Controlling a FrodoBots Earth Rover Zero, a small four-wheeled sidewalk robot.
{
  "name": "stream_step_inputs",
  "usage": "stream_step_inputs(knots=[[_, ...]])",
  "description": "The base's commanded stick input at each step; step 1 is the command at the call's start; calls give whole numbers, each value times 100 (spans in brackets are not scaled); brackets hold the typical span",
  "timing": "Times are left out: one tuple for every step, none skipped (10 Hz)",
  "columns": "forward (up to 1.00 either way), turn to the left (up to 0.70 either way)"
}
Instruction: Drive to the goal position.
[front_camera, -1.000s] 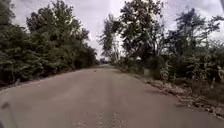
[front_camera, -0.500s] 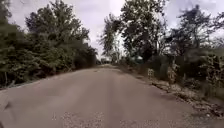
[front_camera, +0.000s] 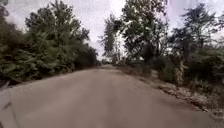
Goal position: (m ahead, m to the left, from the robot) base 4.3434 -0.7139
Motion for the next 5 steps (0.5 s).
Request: stream_step_inputs(knots=[[70,0],[70,0],[70,0],[70,0],[70,0]])
